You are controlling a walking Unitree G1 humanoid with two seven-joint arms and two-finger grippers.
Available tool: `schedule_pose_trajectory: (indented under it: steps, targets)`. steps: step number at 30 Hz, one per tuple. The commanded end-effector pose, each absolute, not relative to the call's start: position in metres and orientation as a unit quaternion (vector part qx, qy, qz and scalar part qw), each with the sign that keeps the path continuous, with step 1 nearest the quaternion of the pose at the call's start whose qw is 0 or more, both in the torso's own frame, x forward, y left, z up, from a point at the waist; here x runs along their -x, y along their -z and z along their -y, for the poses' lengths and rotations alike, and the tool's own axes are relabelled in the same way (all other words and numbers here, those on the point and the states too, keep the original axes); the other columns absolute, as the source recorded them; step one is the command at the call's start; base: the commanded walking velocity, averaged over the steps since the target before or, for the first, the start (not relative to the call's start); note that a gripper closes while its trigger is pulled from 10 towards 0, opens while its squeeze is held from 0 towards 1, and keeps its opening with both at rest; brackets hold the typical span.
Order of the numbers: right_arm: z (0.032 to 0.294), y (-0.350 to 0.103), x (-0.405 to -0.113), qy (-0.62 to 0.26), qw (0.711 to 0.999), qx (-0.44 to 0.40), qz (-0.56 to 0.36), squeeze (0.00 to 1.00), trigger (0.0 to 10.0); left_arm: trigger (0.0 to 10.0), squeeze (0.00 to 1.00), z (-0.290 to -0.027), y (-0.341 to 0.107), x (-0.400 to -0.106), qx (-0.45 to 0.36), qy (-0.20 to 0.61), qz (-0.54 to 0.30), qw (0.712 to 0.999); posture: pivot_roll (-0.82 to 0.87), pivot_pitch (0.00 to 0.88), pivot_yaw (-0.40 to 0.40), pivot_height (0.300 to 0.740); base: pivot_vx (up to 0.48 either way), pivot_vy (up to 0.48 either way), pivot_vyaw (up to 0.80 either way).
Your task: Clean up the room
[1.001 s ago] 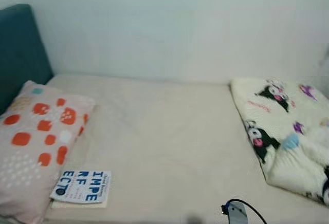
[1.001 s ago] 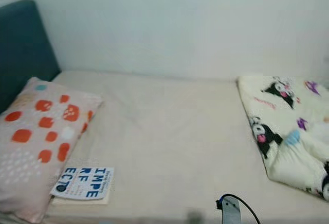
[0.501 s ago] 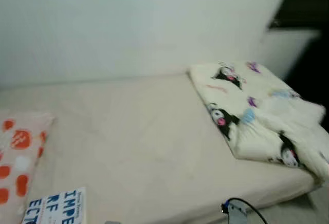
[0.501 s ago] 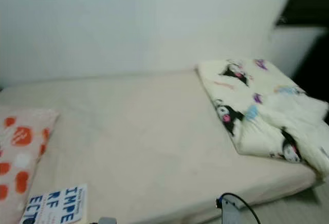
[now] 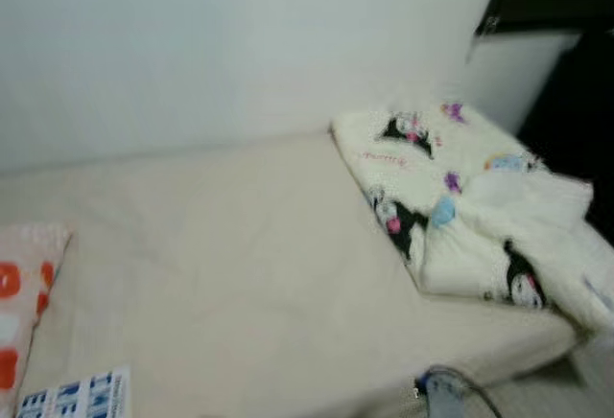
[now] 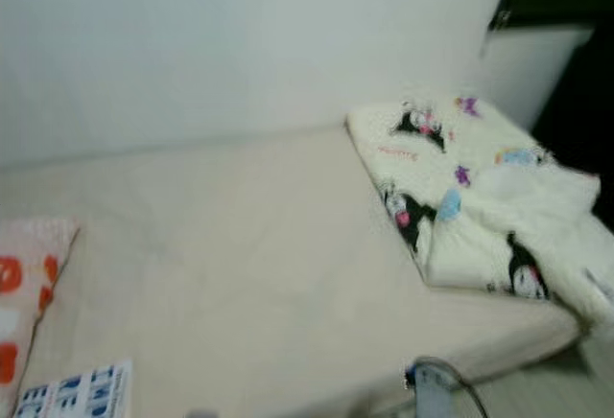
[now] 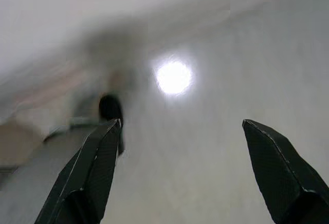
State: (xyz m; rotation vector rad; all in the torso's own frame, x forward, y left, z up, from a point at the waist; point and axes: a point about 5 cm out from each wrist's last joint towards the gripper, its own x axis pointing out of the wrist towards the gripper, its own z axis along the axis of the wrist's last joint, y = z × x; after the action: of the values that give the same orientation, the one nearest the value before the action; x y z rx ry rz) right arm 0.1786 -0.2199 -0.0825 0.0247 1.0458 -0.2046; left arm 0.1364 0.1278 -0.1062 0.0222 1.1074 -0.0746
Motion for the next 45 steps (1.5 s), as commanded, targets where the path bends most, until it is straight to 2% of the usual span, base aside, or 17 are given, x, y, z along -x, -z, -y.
schedule_pose_trajectory:
  steps: [1, 16, 23, 37, 45]
  targets:
    - [0.2142, 0.0843, -0.1774, 0.094, 0.859, -0.017, -0.502, 0.0, 10.0, 10.0, 0.0, -0.1208, 0.1127, -0.1163, -0.005, 0.043, -0.558, 0.829, -0.1, 0.055, -0.038, 0.74, 0.0, -0.48, 0.0]
    - [0.2188, 0.0835, -0.1774, 0.115, 0.856, -0.026, -0.503, 0.0, 10.0, 10.0, 0.0, -0.123, 0.1118, -0.1198, -0.015, 0.052, -0.554, 0.83, -0.12, 0.057, -0.027, 0.74, 0.0, -0.48, 0.0]
    - [0.2206, 0.0817, -0.18, 0.086, 0.862, -0.005, -0.499, 0.0, 10.0, 10.0, 0.0, -0.1193, 0.1119, -0.1186, -0.012, 0.057, -0.555, 0.83, -0.13, 0.044, -0.047, 0.74, 0.0, -0.48, 0.0]
    - [0.2226, 0.0818, -0.1789, 0.087, 0.863, -0.01, -0.498, 0.0, 10.0, 10.0, 0.0, -0.116, 0.1122, -0.1168, -0.002, 0.057, -0.556, 0.829, -0.14, 0.057, -0.046, 0.74, 0.0, -0.474, 0.72]
    - [0.2222, 0.0813, -0.1795, 0.091, 0.869, -0.018, -0.487, 0.0, 10.0, 10.0, 0.0, -0.1164, 0.1125, -0.1158, 0.007, 0.05, -0.555, 0.83, -0.14, 0.059, -0.046, 0.74, 0.0, -0.469, 0.0]
